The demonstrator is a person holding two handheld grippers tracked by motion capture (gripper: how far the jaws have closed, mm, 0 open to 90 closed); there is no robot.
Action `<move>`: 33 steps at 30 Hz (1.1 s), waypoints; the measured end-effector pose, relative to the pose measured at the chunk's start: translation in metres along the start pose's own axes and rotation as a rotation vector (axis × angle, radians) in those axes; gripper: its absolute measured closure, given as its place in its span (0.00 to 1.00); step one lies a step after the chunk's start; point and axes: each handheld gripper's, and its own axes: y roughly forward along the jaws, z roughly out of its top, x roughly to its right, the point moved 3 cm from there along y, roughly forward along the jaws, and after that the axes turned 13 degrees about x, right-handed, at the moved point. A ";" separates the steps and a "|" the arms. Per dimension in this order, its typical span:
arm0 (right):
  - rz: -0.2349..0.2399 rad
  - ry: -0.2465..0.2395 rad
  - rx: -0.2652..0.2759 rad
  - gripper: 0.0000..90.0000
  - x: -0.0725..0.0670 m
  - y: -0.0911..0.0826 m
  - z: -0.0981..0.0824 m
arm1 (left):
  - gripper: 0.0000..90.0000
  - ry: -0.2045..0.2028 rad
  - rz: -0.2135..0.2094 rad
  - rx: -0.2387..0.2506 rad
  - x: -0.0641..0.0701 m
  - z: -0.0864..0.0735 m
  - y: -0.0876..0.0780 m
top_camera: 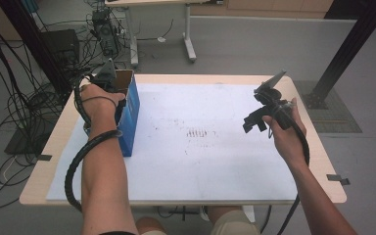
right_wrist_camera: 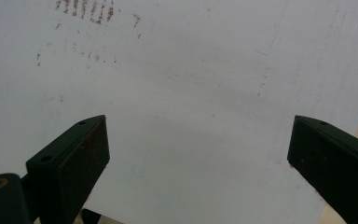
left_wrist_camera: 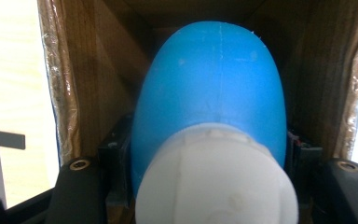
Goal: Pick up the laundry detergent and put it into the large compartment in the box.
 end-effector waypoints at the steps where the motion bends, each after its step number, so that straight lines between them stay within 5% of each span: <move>1: 0.000 0.000 0.000 0.06 0.000 0.000 0.000 | 0.40 0.000 0.000 0.000 0.000 0.000 0.000; 33: 0.004 0.000 0.007 0.06 -0.001 -0.001 -0.003 | 0.40 0.014 -0.002 0.000 0.000 0.001 -0.004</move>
